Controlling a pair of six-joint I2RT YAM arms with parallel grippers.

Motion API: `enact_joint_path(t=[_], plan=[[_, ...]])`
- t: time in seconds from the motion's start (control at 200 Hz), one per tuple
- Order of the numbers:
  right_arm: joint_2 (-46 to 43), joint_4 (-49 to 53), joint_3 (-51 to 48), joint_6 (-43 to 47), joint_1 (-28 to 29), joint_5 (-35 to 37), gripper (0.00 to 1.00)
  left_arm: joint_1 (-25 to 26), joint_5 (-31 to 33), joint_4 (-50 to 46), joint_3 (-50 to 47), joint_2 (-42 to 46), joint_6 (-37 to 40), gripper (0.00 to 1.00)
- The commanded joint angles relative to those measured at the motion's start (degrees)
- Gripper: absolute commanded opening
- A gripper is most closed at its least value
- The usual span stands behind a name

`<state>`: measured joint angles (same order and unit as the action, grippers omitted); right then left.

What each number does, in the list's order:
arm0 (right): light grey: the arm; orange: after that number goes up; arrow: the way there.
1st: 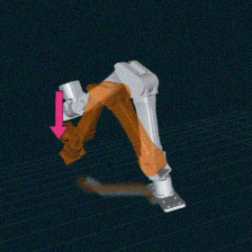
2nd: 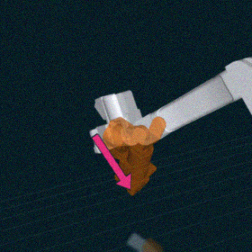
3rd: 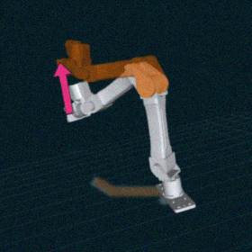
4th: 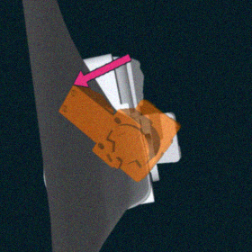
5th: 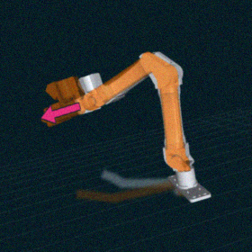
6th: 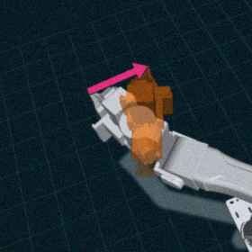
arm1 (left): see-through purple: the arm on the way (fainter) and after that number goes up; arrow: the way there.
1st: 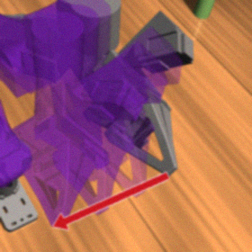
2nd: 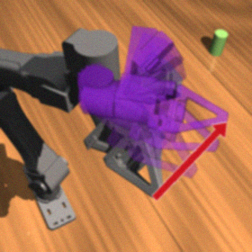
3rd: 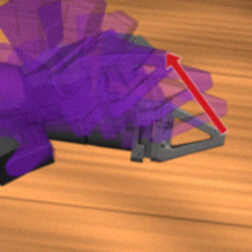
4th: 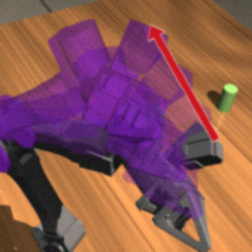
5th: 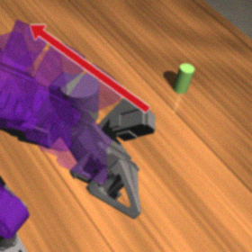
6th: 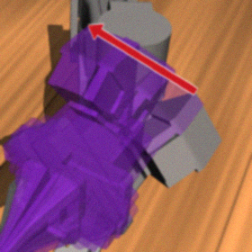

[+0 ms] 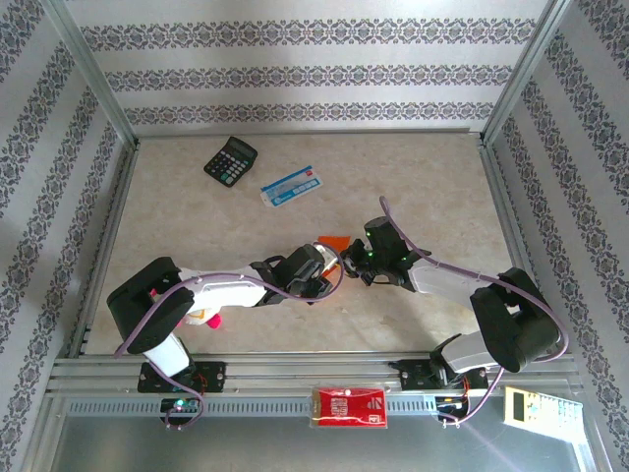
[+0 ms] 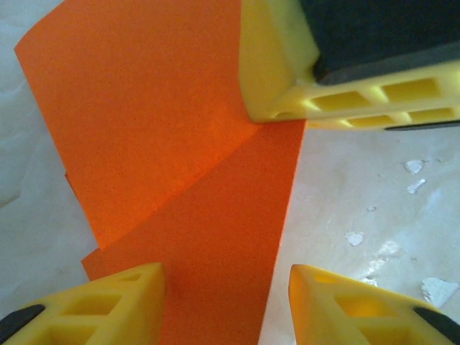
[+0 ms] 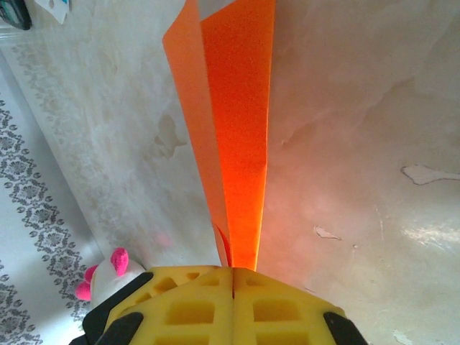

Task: Fold a paper plane with a square sheet of paper (pick it up from the middle)
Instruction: Fold the wing for the fifth time at the center of the table.

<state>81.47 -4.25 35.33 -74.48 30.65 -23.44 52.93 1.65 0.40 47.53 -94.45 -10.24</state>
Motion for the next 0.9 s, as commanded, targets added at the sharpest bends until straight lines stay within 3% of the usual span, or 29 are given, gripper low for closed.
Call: enact_joint_path(t=[0.0, 0.115, 0.894], plan=[[0.1, -1.4, -0.8, -0.9, 1.0, -0.5, 0.0, 0.8, 2.8, -2.4, 1.6, -1.1, 1.4, 0.49], [0.4, -1.4, -0.7, -1.0, 1.3, -0.6, 0.0, 0.8, 3.4, -2.5, 1.8, -1.4, 1.3, 0.48], [2.0, -3.3, -1.7, -0.9, 1.2, -0.9, 0.01, 0.8, 4.1, -2.6, 1.4, -2.1, 0.6, 0.16]])
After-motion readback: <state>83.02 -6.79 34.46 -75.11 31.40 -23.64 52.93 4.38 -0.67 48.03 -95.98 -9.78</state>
